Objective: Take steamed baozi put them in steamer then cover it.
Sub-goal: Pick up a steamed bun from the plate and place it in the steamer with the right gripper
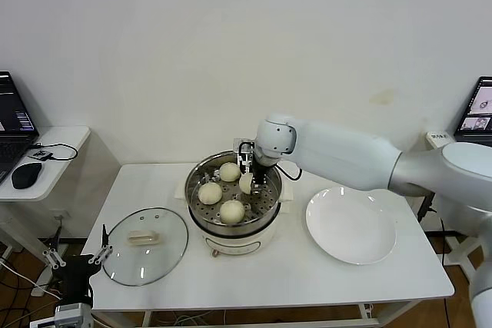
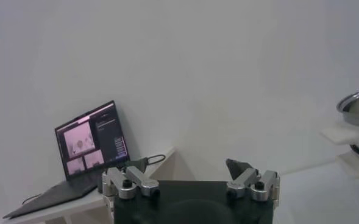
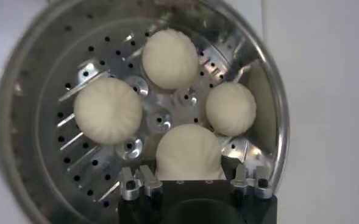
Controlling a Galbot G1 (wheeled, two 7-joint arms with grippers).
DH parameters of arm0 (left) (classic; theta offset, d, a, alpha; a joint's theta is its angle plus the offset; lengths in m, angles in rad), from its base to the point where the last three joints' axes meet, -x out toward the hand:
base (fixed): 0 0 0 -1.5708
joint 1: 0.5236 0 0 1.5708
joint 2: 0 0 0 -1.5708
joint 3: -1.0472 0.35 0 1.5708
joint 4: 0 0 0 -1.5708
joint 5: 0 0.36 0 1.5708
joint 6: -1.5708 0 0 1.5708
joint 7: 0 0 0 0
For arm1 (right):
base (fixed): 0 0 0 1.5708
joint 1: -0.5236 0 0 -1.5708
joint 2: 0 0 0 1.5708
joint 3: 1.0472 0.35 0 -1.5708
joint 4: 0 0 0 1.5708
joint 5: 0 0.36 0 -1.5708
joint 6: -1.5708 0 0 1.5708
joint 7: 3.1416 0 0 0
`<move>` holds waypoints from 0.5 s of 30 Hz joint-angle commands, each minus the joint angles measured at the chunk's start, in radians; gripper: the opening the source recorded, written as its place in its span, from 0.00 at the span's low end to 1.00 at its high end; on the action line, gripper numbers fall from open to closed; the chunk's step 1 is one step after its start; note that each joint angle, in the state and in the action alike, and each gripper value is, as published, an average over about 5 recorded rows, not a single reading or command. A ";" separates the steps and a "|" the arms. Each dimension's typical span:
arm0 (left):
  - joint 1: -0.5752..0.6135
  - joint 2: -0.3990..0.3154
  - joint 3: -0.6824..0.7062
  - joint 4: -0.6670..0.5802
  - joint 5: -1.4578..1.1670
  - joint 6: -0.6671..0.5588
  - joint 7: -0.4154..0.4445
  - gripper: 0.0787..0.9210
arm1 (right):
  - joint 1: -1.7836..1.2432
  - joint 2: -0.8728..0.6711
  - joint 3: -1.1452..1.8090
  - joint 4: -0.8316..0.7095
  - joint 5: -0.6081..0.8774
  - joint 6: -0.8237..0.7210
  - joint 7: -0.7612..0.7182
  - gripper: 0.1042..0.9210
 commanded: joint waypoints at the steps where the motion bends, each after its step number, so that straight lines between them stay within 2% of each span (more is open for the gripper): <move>1: -0.001 -0.002 0.000 0.000 0.001 0.000 0.001 0.88 | -0.042 0.031 0.007 -0.037 -0.029 -0.024 0.019 0.68; 4: -0.001 -0.004 0.001 0.000 0.003 0.000 0.001 0.88 | -0.043 0.025 0.021 -0.030 -0.026 -0.023 0.016 0.72; 9: -0.001 -0.004 0.001 0.000 0.004 0.001 0.002 0.88 | -0.006 -0.011 0.047 0.022 -0.010 -0.023 0.006 0.85; 15: -0.004 0.000 0.000 0.003 0.002 0.001 0.003 0.88 | 0.043 -0.121 0.122 0.131 0.033 -0.019 0.054 0.88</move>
